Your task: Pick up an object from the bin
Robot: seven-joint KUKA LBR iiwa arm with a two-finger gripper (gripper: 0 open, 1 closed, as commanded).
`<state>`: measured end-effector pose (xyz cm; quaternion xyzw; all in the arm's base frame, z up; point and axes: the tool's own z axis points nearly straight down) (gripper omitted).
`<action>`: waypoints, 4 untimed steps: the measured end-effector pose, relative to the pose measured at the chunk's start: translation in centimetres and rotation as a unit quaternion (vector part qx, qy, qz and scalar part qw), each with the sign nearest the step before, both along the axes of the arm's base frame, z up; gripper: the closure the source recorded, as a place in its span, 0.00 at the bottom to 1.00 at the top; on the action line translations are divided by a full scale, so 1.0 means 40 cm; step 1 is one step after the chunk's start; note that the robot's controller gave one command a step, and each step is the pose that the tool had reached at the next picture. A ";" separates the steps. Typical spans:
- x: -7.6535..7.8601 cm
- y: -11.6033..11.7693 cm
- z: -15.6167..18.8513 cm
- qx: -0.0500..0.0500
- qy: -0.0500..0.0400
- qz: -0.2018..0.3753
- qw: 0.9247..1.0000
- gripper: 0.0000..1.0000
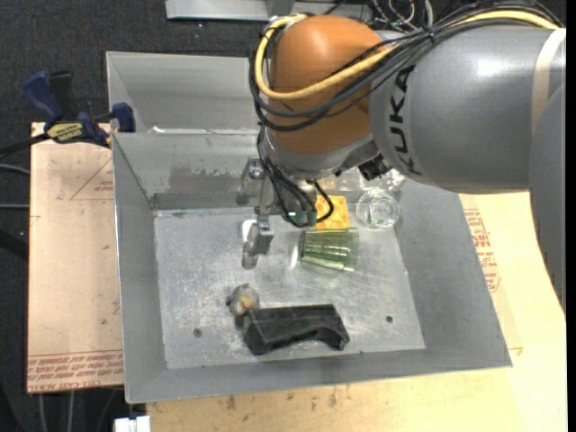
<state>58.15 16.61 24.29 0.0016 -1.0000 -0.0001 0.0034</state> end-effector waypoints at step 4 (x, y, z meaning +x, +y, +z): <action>-0.078 -0.130 -0.306 0.003 -0.015 0.134 0.991 0.00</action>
Offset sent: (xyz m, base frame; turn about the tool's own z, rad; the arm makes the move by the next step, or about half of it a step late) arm -0.0455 -0.0830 -0.1470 -0.3516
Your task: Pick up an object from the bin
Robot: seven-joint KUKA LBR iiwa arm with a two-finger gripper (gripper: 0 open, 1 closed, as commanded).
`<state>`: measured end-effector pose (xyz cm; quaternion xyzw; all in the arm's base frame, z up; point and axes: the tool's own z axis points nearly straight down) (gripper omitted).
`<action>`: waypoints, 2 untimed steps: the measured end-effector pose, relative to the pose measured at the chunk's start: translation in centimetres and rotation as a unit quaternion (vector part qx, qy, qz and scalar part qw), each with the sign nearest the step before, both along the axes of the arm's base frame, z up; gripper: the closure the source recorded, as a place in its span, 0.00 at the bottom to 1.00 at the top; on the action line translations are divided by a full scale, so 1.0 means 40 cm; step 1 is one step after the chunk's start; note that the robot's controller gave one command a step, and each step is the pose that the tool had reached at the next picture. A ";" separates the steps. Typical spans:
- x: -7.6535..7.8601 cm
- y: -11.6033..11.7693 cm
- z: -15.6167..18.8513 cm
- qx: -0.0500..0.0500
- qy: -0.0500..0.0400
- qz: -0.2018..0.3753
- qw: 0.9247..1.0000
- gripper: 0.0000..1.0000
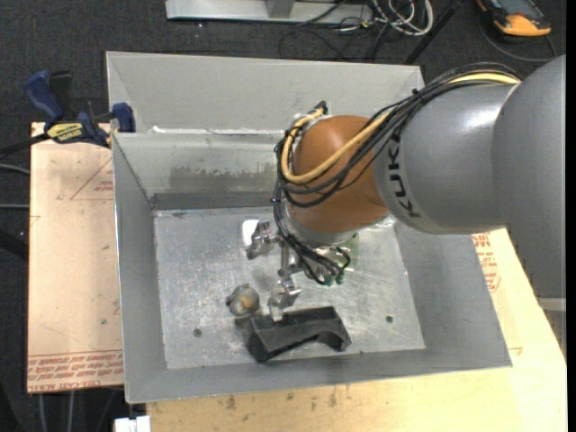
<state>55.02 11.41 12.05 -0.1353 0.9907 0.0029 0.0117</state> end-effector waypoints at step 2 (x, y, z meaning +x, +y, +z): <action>-0.038 -0.004 0.058 -0.004 0.009 -0.005 1.000 0.00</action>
Offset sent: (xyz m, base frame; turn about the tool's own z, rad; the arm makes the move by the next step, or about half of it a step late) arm -0.0246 -0.0006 0.0607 -0.1450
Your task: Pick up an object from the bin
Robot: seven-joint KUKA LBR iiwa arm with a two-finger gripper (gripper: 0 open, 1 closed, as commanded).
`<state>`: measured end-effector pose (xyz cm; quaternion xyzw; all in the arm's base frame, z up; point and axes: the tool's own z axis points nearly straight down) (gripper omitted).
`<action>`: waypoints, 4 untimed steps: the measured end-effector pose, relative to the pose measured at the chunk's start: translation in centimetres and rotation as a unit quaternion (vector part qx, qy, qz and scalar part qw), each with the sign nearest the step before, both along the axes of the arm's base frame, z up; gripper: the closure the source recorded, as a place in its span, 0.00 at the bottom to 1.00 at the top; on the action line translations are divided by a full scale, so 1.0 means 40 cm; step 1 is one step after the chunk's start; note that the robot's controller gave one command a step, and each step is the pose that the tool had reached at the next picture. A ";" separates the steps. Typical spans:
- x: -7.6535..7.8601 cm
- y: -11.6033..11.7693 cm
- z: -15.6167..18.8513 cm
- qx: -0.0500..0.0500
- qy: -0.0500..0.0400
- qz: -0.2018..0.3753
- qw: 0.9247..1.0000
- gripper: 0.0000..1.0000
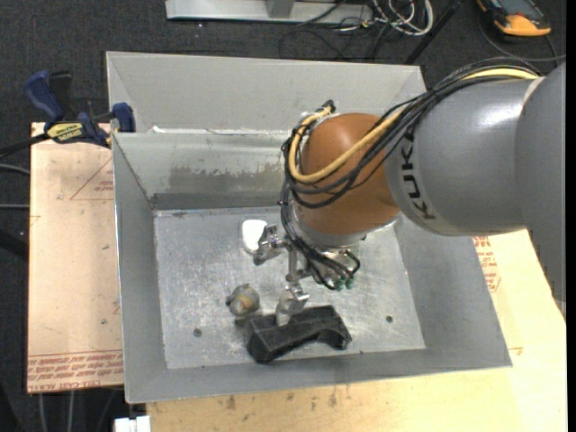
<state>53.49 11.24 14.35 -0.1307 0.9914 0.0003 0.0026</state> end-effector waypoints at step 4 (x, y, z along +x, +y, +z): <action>0.040 0.142 0.303 0.000 -0.003 0.225 0.974 1.00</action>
Offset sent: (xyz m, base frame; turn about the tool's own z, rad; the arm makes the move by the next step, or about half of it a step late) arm -0.0435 -0.0013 -0.0714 0.1468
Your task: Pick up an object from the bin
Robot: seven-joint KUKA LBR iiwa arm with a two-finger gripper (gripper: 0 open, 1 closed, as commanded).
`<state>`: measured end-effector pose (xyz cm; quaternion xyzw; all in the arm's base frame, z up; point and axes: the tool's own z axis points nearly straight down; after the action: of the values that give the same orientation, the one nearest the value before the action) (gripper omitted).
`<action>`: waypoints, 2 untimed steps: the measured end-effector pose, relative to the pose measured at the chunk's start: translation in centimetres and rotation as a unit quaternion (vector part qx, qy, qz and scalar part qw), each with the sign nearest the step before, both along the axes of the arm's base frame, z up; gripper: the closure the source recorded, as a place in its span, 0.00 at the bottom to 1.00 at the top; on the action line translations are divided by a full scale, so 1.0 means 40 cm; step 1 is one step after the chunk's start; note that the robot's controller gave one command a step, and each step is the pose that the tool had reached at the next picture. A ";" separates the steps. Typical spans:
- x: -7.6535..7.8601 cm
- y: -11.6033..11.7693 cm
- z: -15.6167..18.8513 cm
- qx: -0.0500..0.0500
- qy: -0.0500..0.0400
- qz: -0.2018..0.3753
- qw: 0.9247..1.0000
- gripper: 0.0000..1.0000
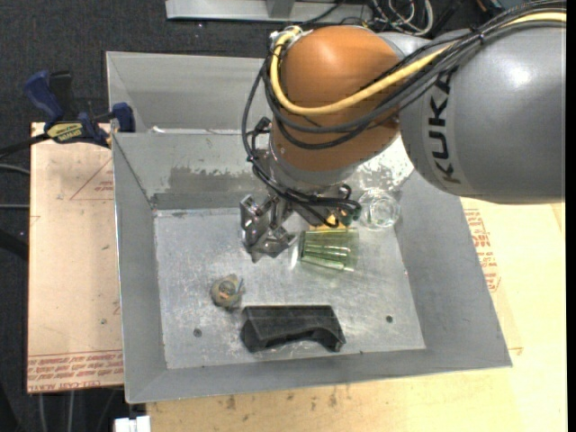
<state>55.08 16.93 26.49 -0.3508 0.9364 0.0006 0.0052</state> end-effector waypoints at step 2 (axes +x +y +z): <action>0.114 0.074 -0.124 0.001 -0.003 -0.031 1.000 1.00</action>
Offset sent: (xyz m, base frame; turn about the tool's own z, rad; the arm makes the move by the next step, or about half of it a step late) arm 0.0874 0.0602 -0.1086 0.1209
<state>59.66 19.91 21.55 -0.3216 0.9468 0.0003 0.0080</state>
